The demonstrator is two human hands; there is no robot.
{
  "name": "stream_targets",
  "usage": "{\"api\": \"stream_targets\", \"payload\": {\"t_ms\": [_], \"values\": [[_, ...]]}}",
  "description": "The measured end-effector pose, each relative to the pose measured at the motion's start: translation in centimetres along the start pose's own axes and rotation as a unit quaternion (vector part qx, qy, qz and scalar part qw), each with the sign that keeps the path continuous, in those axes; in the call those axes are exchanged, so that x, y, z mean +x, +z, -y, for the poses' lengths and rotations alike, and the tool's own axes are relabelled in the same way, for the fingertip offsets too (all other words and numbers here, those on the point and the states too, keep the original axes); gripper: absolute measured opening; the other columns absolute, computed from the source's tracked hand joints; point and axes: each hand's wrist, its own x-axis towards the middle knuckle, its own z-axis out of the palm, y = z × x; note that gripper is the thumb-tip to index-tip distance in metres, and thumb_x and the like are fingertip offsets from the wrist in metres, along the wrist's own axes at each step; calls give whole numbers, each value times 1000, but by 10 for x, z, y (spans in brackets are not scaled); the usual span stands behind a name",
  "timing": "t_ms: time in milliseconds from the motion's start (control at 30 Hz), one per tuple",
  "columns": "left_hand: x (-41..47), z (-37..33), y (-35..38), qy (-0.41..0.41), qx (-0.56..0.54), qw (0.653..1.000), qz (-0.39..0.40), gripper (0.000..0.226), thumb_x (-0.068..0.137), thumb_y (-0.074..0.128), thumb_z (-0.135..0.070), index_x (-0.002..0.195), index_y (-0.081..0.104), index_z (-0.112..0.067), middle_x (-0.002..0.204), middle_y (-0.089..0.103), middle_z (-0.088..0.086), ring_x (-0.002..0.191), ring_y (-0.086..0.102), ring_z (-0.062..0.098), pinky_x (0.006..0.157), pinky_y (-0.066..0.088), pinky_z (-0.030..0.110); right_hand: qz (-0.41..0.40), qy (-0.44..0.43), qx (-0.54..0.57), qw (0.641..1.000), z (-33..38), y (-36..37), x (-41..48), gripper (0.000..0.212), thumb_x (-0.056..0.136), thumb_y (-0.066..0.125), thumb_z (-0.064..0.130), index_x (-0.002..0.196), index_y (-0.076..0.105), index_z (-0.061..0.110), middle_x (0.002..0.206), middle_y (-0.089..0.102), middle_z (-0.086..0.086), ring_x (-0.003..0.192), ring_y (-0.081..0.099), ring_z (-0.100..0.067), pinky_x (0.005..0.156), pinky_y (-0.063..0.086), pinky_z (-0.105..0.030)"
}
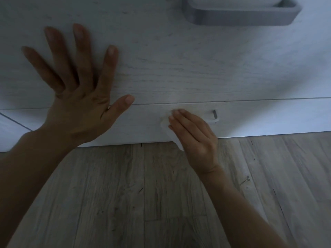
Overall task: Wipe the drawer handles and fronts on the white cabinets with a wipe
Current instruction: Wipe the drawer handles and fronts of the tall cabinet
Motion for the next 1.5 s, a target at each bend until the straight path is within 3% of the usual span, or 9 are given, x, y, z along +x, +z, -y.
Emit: {"api": "stream_targets", "payload": {"t_ms": [167, 367, 633, 767, 967, 1300, 1500], "values": [[-1, 1, 2, -12, -1, 1000, 1, 69, 98, 18, -63, 144, -27, -36, 136, 13, 53, 122, 12, 75, 87, 17, 85, -7, 36, -71, 997, -31, -32, -18, 26, 86, 71, 4, 111, 64, 3, 116, 65, -13, 113, 61, -23, 99, 49, -40], [0, -2, 1, -8, -1, 1000, -4, 68, 100, 21, -60, 144, -26, -36, 133, 15, 56, 119, 14, 77, 86, 17, 85, -75, 130, -31, 988, 6, 2, -21, 21, 94, 61, 12, 113, 61, 2, 117, 62, -11, 117, 56, -22, 111, 36, -38], [-1, -1, -1, -10, -1, 1000, 7, 69, 99, 18, -62, 143, -28, -35, 135, 12, 54, 121, 11, 76, 88, 15, 85, -46, 55, -11, 997, -1, -1, -11, 26, 85, 73, 4, 109, 66, 7, 115, 65, -8, 111, 62, -19, 105, 43, -36], [0, 1, 1, -20, -12, 1000, 10, 69, 99, 16, -63, 142, -30, -35, 137, 12, 53, 123, 12, 74, 89, 16, 84, -51, 60, -22, 997, -18, -17, -15, 21, 87, 70, 6, 107, 65, 4, 113, 65, -10, 110, 62, -19, 103, 46, -39], [0, -1, 1, -19, -15, 1000, 8, 68, 98, 17, -63, 142, -29, -38, 135, 13, 55, 122, 12, 75, 88, 16, 85, -48, 31, 3, 998, 12, 17, -4, 16, 85, 72, 2, 100, 72, 4, 110, 69, -10, 109, 64, -20, 100, 48, -34], [1, -4, 0, -10, -2, 1000, -4, 68, 99, 19, -61, 143, -28, -37, 130, 14, 59, 117, 11, 79, 85, 14, 87, -25, 52, -63, 996, -39, -33, -23, 30, 83, 73, -1, 111, 64, 1, 117, 63, -13, 113, 61, -23, 101, 47, -40], [0, -6, -1, -23, 3, 1000, 1, 72, 99, 22, -59, 146, -24, -31, 134, 14, 56, 123, 10, 72, 93, 14, 83, -28, 5, 10, 1000, 2, 6, -4, 22, 84, 73, 1, 105, 70, 3, 113, 67, -12, 111, 62, -21, 99, 48, -37]]}}
